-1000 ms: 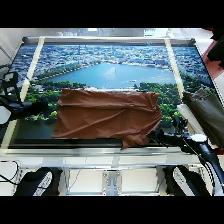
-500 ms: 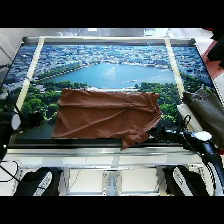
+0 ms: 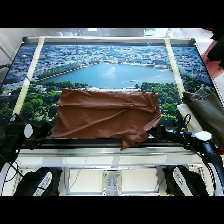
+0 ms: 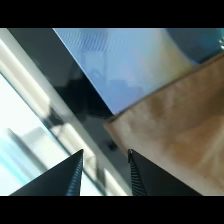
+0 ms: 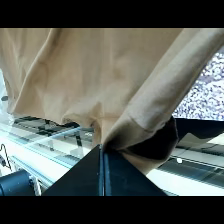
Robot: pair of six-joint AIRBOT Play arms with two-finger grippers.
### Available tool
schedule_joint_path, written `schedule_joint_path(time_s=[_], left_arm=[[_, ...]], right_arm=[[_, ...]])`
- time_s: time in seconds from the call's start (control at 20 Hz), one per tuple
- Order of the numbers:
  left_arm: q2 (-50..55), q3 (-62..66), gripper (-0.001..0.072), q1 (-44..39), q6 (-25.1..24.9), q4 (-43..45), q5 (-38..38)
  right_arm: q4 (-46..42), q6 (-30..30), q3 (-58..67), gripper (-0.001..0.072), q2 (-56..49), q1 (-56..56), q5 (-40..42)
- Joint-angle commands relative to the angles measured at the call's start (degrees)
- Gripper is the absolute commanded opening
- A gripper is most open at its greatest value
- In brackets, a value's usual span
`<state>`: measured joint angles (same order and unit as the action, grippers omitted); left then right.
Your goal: Fold the shirts.
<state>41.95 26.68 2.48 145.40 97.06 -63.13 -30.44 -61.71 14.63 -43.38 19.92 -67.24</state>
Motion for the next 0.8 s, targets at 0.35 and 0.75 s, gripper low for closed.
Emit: schedule_joint_path(time_s=[0.35, 0.75], left_arm=[[7.8, -1.3, 0.0350, 0.1, 3.7, -4.4, 4.4], [10.8, -1.3, 0.0339, 5.1, 0.9, -7.3, 7.3]], right_arm=[[0.0, 0.3, 0.1, 0.0030, 0.0, 0.0, -0.3], [0.2, 0.3, 0.1, 0.0030, 0.0, 0.0, -0.4]])
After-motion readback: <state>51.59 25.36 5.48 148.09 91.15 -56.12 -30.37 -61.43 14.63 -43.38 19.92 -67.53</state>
